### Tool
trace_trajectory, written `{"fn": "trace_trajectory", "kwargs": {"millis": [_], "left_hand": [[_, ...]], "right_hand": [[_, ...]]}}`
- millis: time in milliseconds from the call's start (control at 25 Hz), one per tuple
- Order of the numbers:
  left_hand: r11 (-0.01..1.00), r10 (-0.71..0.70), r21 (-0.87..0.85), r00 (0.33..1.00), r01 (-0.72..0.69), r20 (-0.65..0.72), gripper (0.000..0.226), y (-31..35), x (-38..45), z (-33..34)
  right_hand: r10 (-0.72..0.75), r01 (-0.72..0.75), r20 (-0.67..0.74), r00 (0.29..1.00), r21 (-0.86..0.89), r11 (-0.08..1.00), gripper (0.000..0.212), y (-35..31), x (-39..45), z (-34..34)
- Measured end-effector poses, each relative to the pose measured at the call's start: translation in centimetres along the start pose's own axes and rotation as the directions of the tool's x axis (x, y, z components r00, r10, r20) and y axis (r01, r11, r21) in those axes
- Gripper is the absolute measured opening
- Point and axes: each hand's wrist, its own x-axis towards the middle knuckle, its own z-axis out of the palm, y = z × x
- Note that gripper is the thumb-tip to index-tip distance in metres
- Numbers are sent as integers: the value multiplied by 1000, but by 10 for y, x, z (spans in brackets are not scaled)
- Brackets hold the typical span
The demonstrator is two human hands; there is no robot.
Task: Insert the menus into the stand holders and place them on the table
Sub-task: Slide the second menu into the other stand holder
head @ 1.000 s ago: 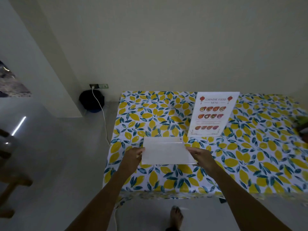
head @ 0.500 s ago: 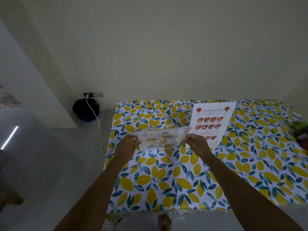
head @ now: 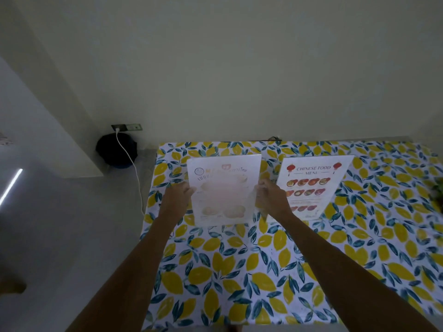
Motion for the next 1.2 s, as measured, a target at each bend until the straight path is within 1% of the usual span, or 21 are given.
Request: {"fn": "trace_trajectory", "kwargs": {"millis": [80,200,360,600,680,800,840,920,1000,1080,1200], "left_hand": [[1000,0,3,1000,0,13,31,-3,4,-1],[1000,-14,-20,1000,14,4,30,-2,3,-1],[1000,-21,-12,1000,21,-8,27,4,-3,-3],[996,-86,11,995,87,-43,26,5,-5,2],[995,-94,42,995,95,-34,27,5,-3,7],[992,-123,34,992,123,14,27,8,-2,9],[991,-132,33,990,131,40,29,5,-1,11],[991,-132,28,989,130,73,46,-13,7,20],[991,-129,56,989,124,78,64,-15,1,21],[980,-149,146,986,137,76,62,11,-26,5],[955,-114,280,992,96,47,59,30,-58,-3]], "right_hand": [[-18,18,-18,1000,-13,1000,24,0,3,2],[-22,22,-36,999,2,1000,28,1,2,4],[-27,28,-63,998,7,1000,26,1,-2,7],[7,-6,-97,995,4,1000,26,-2,-3,11],[17,-16,-97,995,8,1000,26,-2,-2,12],[40,-39,-85,996,7,999,24,-4,-2,11],[47,-46,-82,996,8,999,24,-6,-3,10],[51,-52,-62,997,-14,999,24,-5,-4,7],[46,-47,-38,998,-32,998,26,-8,-11,1],[18,-19,-14,1000,-76,997,28,-7,-23,-9],[-36,41,28,999,-201,979,30,-4,-54,-28]]}}
